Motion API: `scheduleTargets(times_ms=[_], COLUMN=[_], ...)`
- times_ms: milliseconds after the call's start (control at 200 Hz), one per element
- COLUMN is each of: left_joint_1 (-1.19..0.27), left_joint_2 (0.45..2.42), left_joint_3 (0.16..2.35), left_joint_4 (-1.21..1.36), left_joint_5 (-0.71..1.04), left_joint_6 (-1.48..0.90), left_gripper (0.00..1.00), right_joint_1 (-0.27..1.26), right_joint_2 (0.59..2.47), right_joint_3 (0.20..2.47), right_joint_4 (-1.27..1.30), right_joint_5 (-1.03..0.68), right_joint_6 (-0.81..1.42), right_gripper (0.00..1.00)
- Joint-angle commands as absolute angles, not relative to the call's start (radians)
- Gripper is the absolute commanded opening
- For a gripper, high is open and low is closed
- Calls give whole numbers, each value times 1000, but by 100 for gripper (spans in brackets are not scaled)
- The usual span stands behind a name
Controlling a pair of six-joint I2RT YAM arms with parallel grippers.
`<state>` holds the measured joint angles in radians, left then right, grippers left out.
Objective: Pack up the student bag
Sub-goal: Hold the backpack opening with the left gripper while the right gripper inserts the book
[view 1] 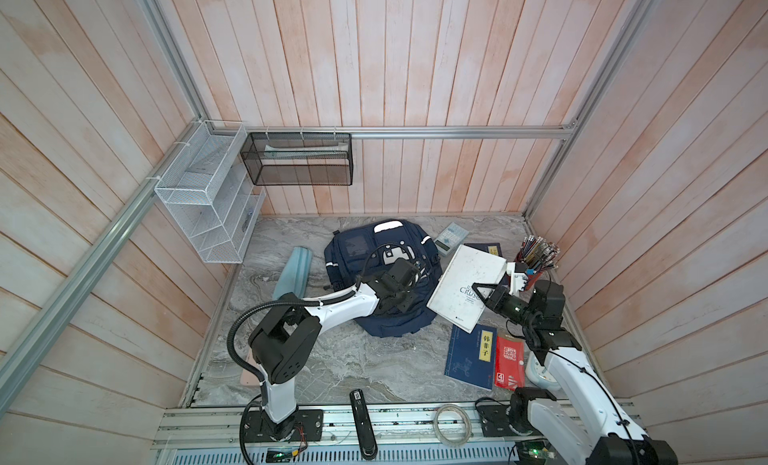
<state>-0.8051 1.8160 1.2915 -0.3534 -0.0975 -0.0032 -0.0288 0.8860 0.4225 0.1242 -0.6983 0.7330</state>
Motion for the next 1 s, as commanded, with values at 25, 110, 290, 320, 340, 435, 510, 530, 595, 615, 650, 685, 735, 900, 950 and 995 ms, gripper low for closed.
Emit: scheduleTargets(times_ms=[25, 110, 290, 320, 340, 435, 510, 530, 595, 615, 650, 685, 735, 900, 950, 995], left_joint_1=[-782, -770, -758, -757, -755, -740, -731, -730, -728, -725, -719, -704, -686, -646, -647, -644], left_joint_2=[1726, 1706, 1671, 1665, 1662, 1649, 1640, 1637, 1625, 1619, 1610, 1597, 1580, 1551, 1551, 1549], left_joint_3=[1412, 1454, 1490, 1490, 1490, 1486, 1489, 1488, 1488, 1485, 1482, 1476, 1461, 1431, 1423, 1417], left_joint_4=[-407, -417, -407, -403, -400, -390, -392, -392, -382, -377, -366, -348, -325, -292, -290, -291], left_joint_5=[-41, -11, 114, 129, 137, 181, 199, 207, 236, 251, 289, 337, 384, 471, 476, 477], left_joint_6=[-71, -110, -110, -113, -116, -127, -133, -133, -139, -143, -151, -164, -181, -193, -197, -201], left_gripper=[0, 0, 0, 0, 0, 0, 0, 0, 0, 0, 0, 0, 0, 0, 0, 0], right_joint_1=[-22, -2, 97, 131, 161, 302, 351, 360, 379, 386, 398, 404, 417, 488, 520, 544], right_joint_2=[861, 850, 906, 933, 951, 1071, 1191, 1224, 1335, 1369, 1431, 1492, 1574, 1808, 1873, 1919], right_joint_3=[361, 323, 263, 272, 281, 330, 377, 384, 391, 395, 416, 449, 513, 639, 686, 729], right_joint_4=[306, 337, 563, 583, 596, 675, 757, 793, 940, 985, 1043, 1087, 1134, 1281, 1292, 1294], right_joint_5=[-805, -780, -730, -707, -686, -586, -555, -545, -487, -456, -412, -393, -353, -153, -91, -42], right_joint_6=[862, 904, 1058, 1065, 1067, 1070, 1083, 1096, 1146, 1157, 1167, 1160, 1162, 1282, 1306, 1306], right_gripper=[0, 0, 0, 0, 0, 0, 0, 0, 0, 0, 0, 0, 0, 0, 0, 0])
